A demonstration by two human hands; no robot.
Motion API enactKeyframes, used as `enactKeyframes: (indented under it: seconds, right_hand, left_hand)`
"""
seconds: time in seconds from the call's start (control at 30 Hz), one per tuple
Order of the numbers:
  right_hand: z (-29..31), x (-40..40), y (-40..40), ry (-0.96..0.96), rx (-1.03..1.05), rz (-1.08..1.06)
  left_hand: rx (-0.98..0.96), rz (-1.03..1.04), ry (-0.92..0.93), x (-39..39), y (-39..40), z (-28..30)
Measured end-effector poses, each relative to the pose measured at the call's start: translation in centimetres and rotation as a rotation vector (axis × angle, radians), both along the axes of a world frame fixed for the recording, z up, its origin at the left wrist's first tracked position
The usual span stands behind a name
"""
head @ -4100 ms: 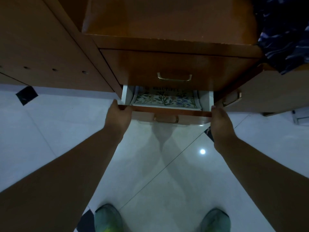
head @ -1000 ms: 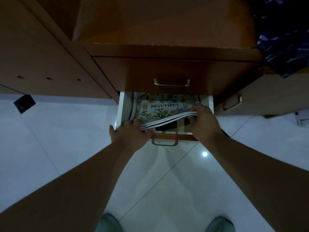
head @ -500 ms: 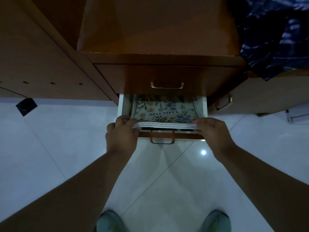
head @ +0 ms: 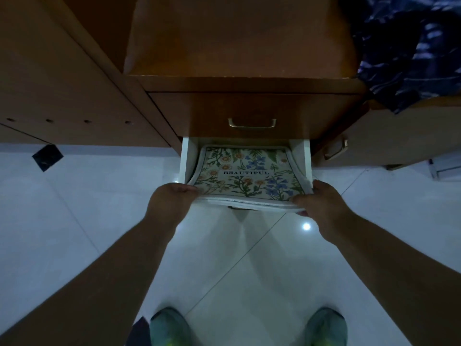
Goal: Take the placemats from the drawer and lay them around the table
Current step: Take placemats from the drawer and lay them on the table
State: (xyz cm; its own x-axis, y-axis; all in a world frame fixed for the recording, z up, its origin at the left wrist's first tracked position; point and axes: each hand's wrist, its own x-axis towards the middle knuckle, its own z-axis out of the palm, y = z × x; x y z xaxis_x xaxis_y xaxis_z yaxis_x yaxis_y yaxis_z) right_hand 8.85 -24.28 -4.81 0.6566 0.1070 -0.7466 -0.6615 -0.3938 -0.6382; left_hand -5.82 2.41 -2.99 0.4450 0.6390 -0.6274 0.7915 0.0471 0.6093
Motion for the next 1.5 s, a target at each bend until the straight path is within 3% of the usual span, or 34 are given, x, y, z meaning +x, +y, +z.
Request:
enactKeyframes:
  seconds: [0.3, 0.47, 0.67, 0.8, 1.03, 1.23, 1.4, 1.5]
  right_hand:
    - [0.9, -1.1, 0.4, -0.096, -0.07, 0.125]
    - [0.3, -1.8, 0.1, -0.147, -0.143, 0.185]
    - [1.0, -0.6, 0.0, 0.002, -0.055, 0.096]
    - [1.2, -0.4, 0.2, 0.072, -0.048, 0.284]
    - [-0.1, -0.7, 0.0, -0.093, -0.079, 0.246]
    - [0.2, -1.2, -1.1, -0.096, -0.095, 0.256]
    - [1.0, 0.5, -0.4, -0.081, -0.141, 0.397]
    - [1.1, 1.0, 0.0, -0.116, -0.133, 0.366]
  left_hand:
    - [-0.127, 0.011, 0.035, -0.2, -0.3, 1.0]
    - [-0.026, -0.045, 0.097, -0.3, 0.4, -0.2]
    - [-0.294, 0.125, 0.014, -0.1, 0.3, 0.2]
    - [-0.331, 0.034, 0.115, 0.5, -0.4, 0.3]
    - [-0.221, -0.038, -0.037, -0.4, 0.1, -1.0]
    - [-0.444, -0.084, 0.005, 0.0, -0.2, -0.3]
    - [-0.217, -0.135, -0.025, 0.8, -0.8, -0.3]
    - [-0.161, -0.151, -0.041, 0.2, -0.5, -0.5]
